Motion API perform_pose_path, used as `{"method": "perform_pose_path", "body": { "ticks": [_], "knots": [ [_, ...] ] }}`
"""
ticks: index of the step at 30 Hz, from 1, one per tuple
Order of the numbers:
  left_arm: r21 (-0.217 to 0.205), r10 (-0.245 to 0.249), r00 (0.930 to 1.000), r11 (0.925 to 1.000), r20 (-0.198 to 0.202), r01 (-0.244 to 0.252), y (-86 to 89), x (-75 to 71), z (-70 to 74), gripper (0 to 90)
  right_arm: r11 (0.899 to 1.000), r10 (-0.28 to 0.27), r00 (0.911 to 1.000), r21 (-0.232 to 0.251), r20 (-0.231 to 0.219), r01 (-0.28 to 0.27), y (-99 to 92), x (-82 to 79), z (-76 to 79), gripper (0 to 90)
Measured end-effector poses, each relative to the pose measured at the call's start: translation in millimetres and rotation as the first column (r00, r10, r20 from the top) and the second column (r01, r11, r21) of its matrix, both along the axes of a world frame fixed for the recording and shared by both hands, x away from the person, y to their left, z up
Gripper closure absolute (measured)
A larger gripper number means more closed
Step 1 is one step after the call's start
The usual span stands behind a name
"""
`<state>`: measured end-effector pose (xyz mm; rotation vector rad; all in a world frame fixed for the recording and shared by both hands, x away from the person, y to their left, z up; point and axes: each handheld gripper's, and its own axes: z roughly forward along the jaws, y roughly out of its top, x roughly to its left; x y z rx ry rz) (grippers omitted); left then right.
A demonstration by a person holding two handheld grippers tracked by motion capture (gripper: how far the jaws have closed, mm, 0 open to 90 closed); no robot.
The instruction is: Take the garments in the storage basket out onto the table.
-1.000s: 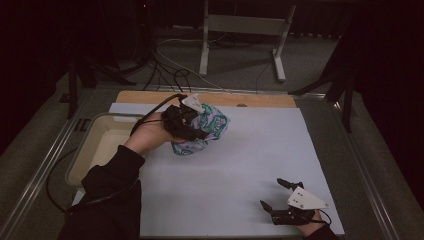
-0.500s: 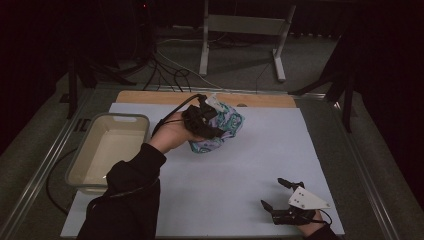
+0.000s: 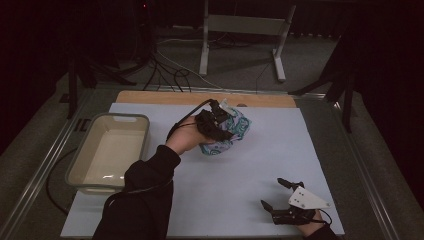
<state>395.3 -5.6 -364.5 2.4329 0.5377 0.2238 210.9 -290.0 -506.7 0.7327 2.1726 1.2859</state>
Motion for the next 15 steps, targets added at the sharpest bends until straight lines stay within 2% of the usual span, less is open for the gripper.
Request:
{"method": "perform_pose_path", "body": {
  "ticks": [2, 8, 11, 15],
  "knots": [
    [0.01, 0.01, 0.9999, 0.9999, 0.003, -0.01, -3.2, 1.9, -4.0, 64.7, 1.0, 0.002, 1.0, -0.002, 0.001, -0.002, 0.2, -0.1, 0.1, 10.5],
    [-0.019, 0.028, 0.9993, 0.9994, -0.024, -0.029, -12.2, 7.9, -15.2, 64.6, 1.0, -0.002, 1.0, 0.004, -0.007, 0.002, -0.6, -0.2, 0.2, 10.5],
    [-0.016, 0.036, 0.9987, 0.9992, -0.036, -0.036, -18.0, 11.1, -23.4, 64.6, 1.0, -0.002, 1.0, 0.003, 0.002, 0.002, -0.5, -0.1, -0.1, 10.5],
    [0.011, 0.052, 0.9982, 0.9986, -0.029, -0.052, -27.1, 14.5, -35.0, 64.2, 1.0, -0.003, 1.0, 0.008, 0.003, 0.003, -1.0, 0.4, -0.1, 10.5]
  ]
}}
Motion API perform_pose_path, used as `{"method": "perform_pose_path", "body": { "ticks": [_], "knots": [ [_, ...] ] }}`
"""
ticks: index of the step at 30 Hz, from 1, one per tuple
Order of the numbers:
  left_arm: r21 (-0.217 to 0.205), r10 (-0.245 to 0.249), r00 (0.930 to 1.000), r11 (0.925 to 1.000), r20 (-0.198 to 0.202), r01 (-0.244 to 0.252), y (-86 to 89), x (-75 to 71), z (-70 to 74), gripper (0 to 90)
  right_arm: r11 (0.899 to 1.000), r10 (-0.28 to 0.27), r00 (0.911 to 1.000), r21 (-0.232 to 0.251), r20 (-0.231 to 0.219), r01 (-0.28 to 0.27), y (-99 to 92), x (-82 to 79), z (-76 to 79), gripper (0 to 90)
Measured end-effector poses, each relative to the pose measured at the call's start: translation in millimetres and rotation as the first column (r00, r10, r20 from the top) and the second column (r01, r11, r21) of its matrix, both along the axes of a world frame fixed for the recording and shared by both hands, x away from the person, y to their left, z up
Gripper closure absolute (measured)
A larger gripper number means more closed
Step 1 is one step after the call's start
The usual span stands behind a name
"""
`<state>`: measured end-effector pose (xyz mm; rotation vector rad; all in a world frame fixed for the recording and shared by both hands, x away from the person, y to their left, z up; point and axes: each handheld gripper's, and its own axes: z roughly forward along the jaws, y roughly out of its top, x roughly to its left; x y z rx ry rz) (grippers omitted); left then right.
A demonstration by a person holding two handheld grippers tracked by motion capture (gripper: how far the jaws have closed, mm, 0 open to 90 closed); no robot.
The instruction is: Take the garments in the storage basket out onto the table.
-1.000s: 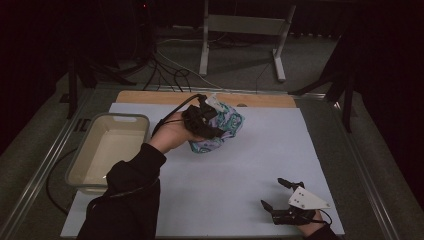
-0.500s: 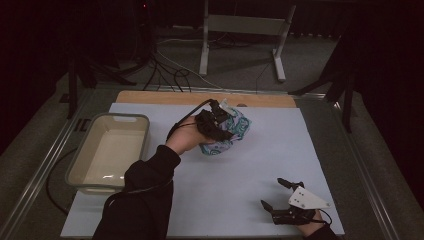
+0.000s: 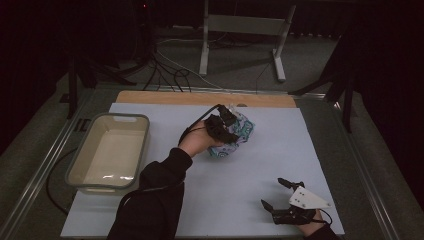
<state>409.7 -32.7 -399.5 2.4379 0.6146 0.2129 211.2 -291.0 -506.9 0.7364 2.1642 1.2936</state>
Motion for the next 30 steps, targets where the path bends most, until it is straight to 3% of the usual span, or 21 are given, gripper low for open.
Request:
{"method": "perform_pose_path", "body": {
  "ticks": [8, 16, 20, 30],
  "knots": [
    [0.023, 0.013, 0.9998, 0.9997, -0.012, -0.013, -13.4, 5.3, -18.0, 63.8, 1.0, 0.003, 1.0, 0.003, 0.002, -0.003, -0.1, -0.2, 0.3, 10.5],
    [0.038, 0.061, 0.998, 0.9975, -0.016, -0.06, -25.5, 12.4, -32.8, 62.2, 1.0, 0.003, 1.0, 0.012, 0.002, -0.003, -0.3, -0.4, 1.5, 10.5],
    [0.084, 0.093, 0.9957, 0.9921, 0.007, -0.093, -34.2, 16.4, -43.4, 60.5, 1.0, 0.002, 1.0, 0.017, 0.007, -0.002, 0.3, -0.2, 2.1, 10.5],
    [0.082, 0.111, 0.9938, 0.9904, 0.005, -0.111, -47.5, 19.5, -56.4, 50.6, 1.0, 0.005, 0.9999, 0.027, 0.009, -0.006, -0.5, 0.4, 1.6, 10.5]
  ]
}}
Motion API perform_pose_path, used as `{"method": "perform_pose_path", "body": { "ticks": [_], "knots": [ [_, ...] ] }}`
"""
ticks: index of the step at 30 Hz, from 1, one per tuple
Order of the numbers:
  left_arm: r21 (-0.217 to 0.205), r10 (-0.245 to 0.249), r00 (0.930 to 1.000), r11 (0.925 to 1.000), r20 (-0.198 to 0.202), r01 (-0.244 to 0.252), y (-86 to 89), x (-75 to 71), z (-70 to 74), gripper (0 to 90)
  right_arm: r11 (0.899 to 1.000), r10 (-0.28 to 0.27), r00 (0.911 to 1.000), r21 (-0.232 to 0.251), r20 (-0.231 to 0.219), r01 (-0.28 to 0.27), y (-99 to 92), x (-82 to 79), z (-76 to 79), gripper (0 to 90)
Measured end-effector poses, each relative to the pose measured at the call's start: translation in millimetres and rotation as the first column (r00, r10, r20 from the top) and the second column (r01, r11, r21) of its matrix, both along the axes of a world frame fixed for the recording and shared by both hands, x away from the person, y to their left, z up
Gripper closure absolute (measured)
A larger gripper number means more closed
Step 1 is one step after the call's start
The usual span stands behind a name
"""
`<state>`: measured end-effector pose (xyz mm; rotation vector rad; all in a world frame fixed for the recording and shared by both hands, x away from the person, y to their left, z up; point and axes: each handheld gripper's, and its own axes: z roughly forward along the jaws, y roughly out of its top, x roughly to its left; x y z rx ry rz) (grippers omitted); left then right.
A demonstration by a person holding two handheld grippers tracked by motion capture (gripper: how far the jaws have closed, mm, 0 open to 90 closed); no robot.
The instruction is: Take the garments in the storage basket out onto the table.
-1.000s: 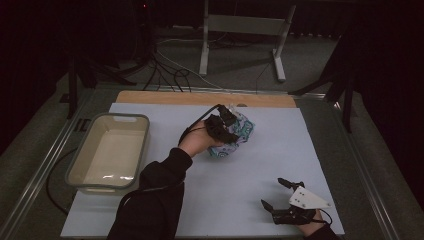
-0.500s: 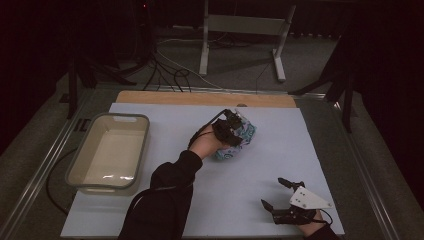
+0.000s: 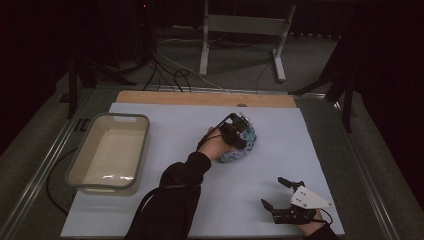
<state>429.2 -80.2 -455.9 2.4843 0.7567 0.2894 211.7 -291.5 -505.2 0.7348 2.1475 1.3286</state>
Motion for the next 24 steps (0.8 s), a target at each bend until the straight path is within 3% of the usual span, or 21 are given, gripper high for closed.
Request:
{"method": "perform_pose_path", "body": {
  "ticks": [6, 14, 17, 19, 24],
  "knots": [
    [0.002, 0.004, 1.0, 1.0, 0.007, -0.004, 2.1, -3.4, 9.5, 37.0, 1.0, -0.004, 1.0, 0.005, -0.004, 0.004, -0.5, -0.2, -0.2, 10.5],
    [-0.059, 0.051, 0.9984, 0.9971, 0.026, -0.049, 13.9, -10.0, 31.6, 15.3, 1.0, -0.009, 1.0, -0.001, -0.001, 0.009, -0.2, -0.2, 0.1, 10.5],
    [-0.053, 0.037, 0.9985, 0.998, 0.04, -0.035, 20.1, -13.3, 36.7, 7.6, 1.0, -0.009, 1.0, -0.007, 0.002, 0.009, -0.4, -0.4, 0.1, 10.5],
    [-0.067, 0.03, 0.9991, 0.9974, 0.028, -0.028, 23.9, -14.0, 39.6, 5.8, 1.0, -0.009, 1.0, -0.006, 0.001, 0.009, -0.4, -0.2, -0.1, 10.5],
    [-0.053, 0.005, 0.9998, 0.9986, 0.02, -0.004, 30.2, -16.3, 44.9, 2.8, 1.0, -0.007, 1.0, -0.007, 0.0, 0.007, -0.1, -0.1, -0.7, 10.5]
  ]
}}
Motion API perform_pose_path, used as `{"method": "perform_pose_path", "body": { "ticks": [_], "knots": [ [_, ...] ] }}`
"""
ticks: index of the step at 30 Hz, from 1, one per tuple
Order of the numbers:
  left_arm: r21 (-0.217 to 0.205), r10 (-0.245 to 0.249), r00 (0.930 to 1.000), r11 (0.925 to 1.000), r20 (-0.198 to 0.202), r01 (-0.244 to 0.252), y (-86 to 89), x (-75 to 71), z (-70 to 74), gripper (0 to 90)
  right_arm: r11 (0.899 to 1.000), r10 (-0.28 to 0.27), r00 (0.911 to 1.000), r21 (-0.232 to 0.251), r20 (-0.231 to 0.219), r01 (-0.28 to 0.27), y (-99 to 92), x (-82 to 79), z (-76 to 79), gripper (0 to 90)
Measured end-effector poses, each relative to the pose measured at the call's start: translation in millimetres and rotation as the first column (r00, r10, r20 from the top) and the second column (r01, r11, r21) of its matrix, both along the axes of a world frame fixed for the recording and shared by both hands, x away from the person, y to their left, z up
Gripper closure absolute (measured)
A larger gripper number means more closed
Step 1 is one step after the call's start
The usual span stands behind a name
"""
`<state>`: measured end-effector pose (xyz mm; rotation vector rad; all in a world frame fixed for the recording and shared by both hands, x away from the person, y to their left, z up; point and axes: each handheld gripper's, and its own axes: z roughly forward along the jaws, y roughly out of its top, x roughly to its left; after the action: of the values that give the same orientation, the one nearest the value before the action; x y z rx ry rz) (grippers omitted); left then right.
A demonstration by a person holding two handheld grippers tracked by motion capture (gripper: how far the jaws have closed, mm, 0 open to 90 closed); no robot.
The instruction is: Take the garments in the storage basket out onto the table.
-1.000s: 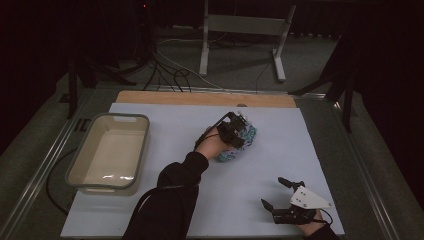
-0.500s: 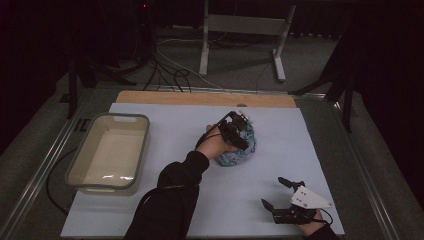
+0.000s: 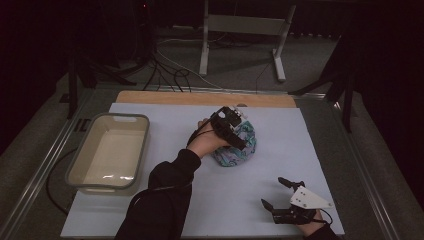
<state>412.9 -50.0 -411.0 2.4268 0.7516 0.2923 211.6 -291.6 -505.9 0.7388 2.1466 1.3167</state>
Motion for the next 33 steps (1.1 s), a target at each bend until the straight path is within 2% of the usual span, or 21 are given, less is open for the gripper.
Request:
{"method": "perform_pose_path", "body": {
  "ticks": [1, 2, 4, 6, 11, 13, 16, 20, 23, 26, 31, 33],
  "knots": [
    [0.0, 0.0, 1.0, 1.0, 0.0, 0.0, 0.0, 0.0, 0.0, 2.8, 1.0, 0.0, 1.0, 0.002, 0.001, 0.0, -0.1, 0.2, 0.1, 10.5],
    [-0.021, -0.028, 0.9995, 0.9994, -0.017, 0.027, 2.2, -4.5, 4.0, 0.0, 1.0, -0.003, 1.0, 0.001, 0.0, 0.003, -0.2, 0.5, -0.5, 10.5],
    [-0.031, -0.018, 0.9998, 0.9994, -0.003, 0.018, 3.3, -6.8, 6.5, 0.0, 1.0, -0.003, 1.0, -0.004, 0.001, 0.003, 0.0, 0.4, -0.6, 10.5],
    [-0.051, -0.02, 0.9997, 0.9985, -0.016, 0.019, 4.7, -8.1, 8.3, 0.0, 1.0, -0.001, 1.0, -0.005, 0.002, 0.001, 0.2, 0.2, -0.6, 10.5],
    [-0.049, -0.032, 0.9995, 0.9982, 0.001, 0.032, 7.5, -9.3, 14.5, 0.0, 1.0, -0.001, 1.0, -0.002, 0.003, 0.001, 0.2, -0.4, -0.4, 10.5],
    [-0.077, -0.021, 0.9998, 0.9968, -0.003, 0.021, 9.5, -9.0, 16.2, 0.0, 1.0, -0.002, 1.0, -0.006, 0.001, 0.002, -0.3, -0.2, -0.7, 10.5],
    [-0.093, -0.039, 0.9992, 0.9949, -0.007, 0.038, 12.8, -9.0, 18.4, 0.0, 1.0, 0.006, 1.0, -0.007, -0.002, -0.006, 0.5, -0.5, -1.2, 10.5],
    [-0.086, -0.064, 0.9979, 0.9943, -0.01, 0.063, 17.3, -11.2, 20.6, 0.0, 1.0, 0.003, 1.0, -0.01, -0.004, -0.003, 0.9, -0.6, -1.3, 10.5],
    [-0.114, -0.062, 0.9979, 0.9917, -0.02, 0.059, 23.0, -12.0, 22.7, 0.0, 1.0, 0.002, 1.0, -0.012, 0.0, -0.002, 1.2, -0.4, -1.7, 10.5],
    [-0.097, -0.065, 0.9978, 0.9932, -0.011, 0.063, 28.8, -12.8, 24.4, 0.0, 1.0, 0.008, 1.0, -0.012, -0.003, -0.008, 1.8, 0.0, -2.5, 10.5],
    [-0.103, -0.065, 0.9978, 0.9927, -0.013, 0.063, 34.5, -14.2, 26.3, 0.0, 1.0, 0.005, 1.0, -0.012, -0.002, -0.005, 1.3, 0.0, -2.2, 10.5],
    [-0.087, -0.063, 0.998, 0.9942, -0.007, 0.062, 39.8, -16.5, 26.8, 0.0, 1.0, 0.002, 1.0, -0.012, -0.006, -0.002, 0.9, 0.1, -2.3, 10.5]
  ]
}}
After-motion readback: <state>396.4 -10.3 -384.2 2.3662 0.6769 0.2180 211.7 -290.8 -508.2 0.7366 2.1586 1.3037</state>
